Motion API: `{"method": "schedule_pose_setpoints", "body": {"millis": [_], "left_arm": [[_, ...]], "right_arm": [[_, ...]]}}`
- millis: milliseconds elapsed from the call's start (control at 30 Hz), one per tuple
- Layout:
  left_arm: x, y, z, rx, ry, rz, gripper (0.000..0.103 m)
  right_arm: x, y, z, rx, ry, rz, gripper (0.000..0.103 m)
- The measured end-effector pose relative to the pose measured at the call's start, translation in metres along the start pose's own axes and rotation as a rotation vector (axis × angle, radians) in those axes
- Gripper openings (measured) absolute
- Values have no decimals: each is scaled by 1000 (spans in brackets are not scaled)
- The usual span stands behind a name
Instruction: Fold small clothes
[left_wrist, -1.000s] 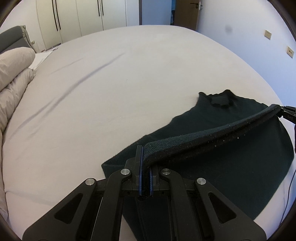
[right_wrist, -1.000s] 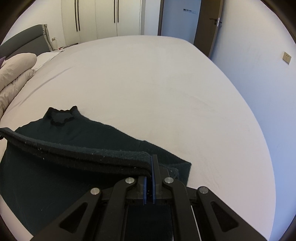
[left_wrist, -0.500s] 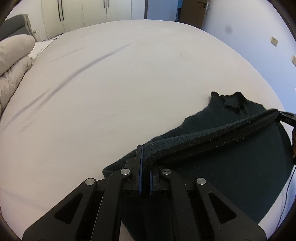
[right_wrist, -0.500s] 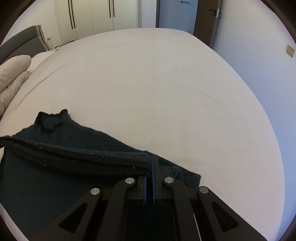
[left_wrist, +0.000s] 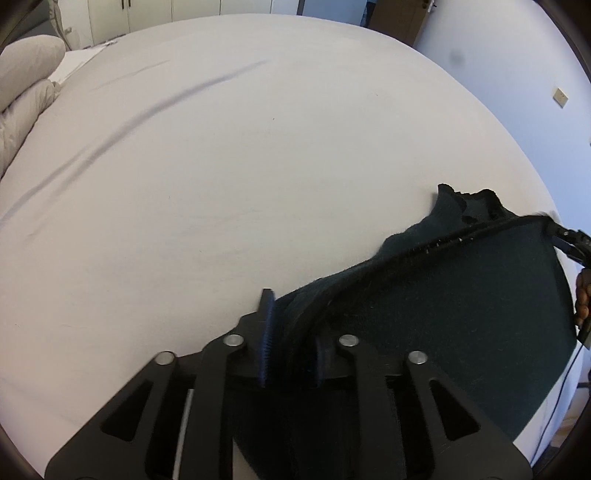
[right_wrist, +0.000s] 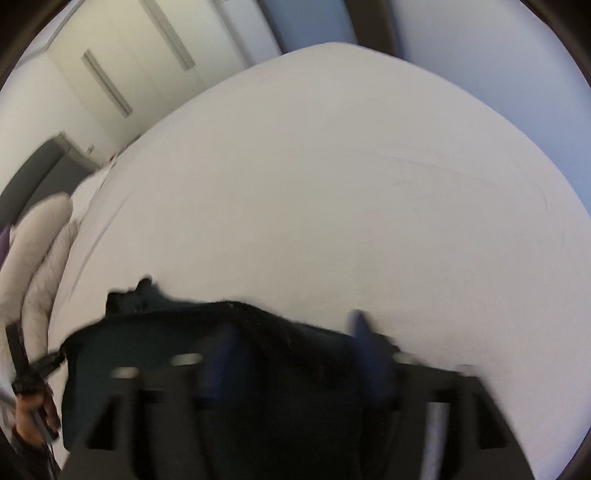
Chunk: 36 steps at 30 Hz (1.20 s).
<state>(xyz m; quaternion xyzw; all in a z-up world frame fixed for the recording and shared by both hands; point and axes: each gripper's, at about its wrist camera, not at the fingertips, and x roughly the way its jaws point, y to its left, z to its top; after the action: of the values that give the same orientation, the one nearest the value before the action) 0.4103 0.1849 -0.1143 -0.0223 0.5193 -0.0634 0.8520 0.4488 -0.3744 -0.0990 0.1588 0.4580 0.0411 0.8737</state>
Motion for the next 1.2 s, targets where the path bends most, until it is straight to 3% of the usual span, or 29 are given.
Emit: {"method": "schedule_pose_setpoints", "body": {"millis": [33,67,133,233,300,500,633,733,900,1067,1200], "left_arm": [[-2,4,3,-16,-9,15,41],[-4,7,5,-35,-23,31,70],[-13,19,12,-92,-71,64,85],[-24,30,16,-145,-103,60,85],[-37,31,13,-158,-146,49,85],[-77,6,-25,-113,-231,-48,85],[-83,-25,-74,-51,-197,-129,85],[-79,-36,-111,-46,-161,-133,85],[-67,-26,-158,-108,-83,-160,83],[-83,-14,-188,-114,-111,-193,73],[-108,2,-200,-143,-182,-275,72]], "right_arm": [[-3,-4,0,24,-17,-18,100],[-7,-11,-2,54,-39,-15,100],[-9,-22,-4,107,-28,4,98],[-16,-31,-9,130,-32,-28,81],[-28,-31,-11,120,-67,-25,77],[-79,-41,-34,148,-162,42,77],[-91,-38,-57,125,-113,63,77],[-92,-28,-83,79,-75,34,77],[-76,-24,-114,56,-13,7,77],[-86,-24,-133,-26,-31,-28,75],[-108,-32,-135,42,-88,105,75]]}}
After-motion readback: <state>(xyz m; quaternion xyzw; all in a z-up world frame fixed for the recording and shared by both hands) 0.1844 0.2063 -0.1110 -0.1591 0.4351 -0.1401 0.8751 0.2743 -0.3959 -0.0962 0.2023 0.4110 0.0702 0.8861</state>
